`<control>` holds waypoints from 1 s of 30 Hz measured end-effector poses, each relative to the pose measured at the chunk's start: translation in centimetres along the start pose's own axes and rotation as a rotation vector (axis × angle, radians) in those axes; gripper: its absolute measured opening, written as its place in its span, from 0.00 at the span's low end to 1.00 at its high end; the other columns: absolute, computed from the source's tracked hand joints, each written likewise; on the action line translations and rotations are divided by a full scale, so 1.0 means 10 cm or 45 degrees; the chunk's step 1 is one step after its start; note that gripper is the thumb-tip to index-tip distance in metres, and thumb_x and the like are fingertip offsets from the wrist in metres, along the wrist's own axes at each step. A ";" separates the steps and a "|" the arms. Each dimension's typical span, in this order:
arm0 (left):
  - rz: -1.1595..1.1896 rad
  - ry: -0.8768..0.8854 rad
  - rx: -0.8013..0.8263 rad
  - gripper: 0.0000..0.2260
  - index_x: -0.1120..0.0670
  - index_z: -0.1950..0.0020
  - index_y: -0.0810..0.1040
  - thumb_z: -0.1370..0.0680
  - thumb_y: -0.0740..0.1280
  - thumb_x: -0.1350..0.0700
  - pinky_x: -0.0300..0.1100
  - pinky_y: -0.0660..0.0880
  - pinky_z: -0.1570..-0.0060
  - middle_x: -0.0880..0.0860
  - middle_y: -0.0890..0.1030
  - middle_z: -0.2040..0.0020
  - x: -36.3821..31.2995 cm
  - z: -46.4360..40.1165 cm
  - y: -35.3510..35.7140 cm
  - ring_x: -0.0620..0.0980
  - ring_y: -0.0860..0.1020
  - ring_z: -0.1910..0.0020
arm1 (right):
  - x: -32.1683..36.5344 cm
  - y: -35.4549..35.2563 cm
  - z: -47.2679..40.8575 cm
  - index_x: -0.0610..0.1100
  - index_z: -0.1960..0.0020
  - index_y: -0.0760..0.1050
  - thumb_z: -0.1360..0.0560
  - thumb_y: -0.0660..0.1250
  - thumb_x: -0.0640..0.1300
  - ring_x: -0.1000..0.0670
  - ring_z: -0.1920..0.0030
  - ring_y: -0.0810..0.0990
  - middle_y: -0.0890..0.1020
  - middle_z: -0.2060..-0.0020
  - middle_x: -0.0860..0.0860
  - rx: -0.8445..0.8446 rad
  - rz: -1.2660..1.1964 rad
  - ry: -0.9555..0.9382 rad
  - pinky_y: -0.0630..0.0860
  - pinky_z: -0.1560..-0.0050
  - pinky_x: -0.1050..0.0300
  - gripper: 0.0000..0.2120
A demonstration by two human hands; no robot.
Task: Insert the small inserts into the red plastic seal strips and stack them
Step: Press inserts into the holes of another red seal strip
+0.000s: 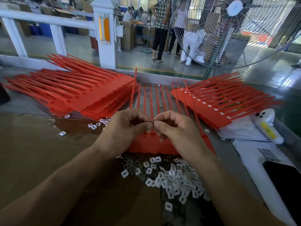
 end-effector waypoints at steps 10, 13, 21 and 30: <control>-0.196 0.187 -0.057 0.04 0.48 0.51 0.83 0.23 0.74 0.58 0.33 0.75 0.58 0.46 0.85 0.57 -0.17 0.05 -0.02 0.45 0.82 0.58 | 0.02 0.00 0.02 0.50 0.49 0.85 0.23 0.71 0.45 0.49 0.61 0.83 0.84 0.62 0.45 -0.042 -0.135 0.011 0.80 0.59 0.57 0.04; -0.306 0.246 -0.096 0.04 0.45 0.51 0.83 0.22 0.74 0.54 0.39 0.76 0.61 0.43 0.84 0.57 -0.19 0.07 -0.03 0.48 0.81 0.60 | 0.03 0.01 0.04 0.50 0.49 0.85 0.22 0.70 0.43 0.49 0.61 0.83 0.84 0.62 0.45 -0.053 -0.160 -0.012 0.80 0.59 0.58 0.05; -0.422 0.312 -0.215 0.05 0.44 0.50 0.82 0.22 0.73 0.55 0.31 0.72 0.64 0.42 0.82 0.57 -0.26 0.08 -0.09 0.44 0.79 0.62 | 0.05 -0.04 0.06 0.50 0.50 0.85 0.21 0.69 0.40 0.51 0.60 0.84 0.86 0.58 0.47 -0.139 -0.172 -0.039 0.80 0.60 0.58 0.07; -0.439 0.358 -0.186 0.05 0.44 0.49 0.81 0.22 0.72 0.54 0.31 0.72 0.63 0.43 0.83 0.54 -0.28 0.08 -0.05 0.46 0.80 0.58 | -0.14 0.03 0.05 0.42 0.52 0.87 0.21 0.70 0.37 0.49 0.61 0.82 0.85 0.59 0.43 -0.044 -0.432 0.214 0.81 0.61 0.56 0.06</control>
Point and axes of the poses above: each hand's wrist, its own z-axis away from the middle knuckle, its own y-axis out of the palm, x = y × z, the point moved 9 cm from there along -z, towards the middle knuckle
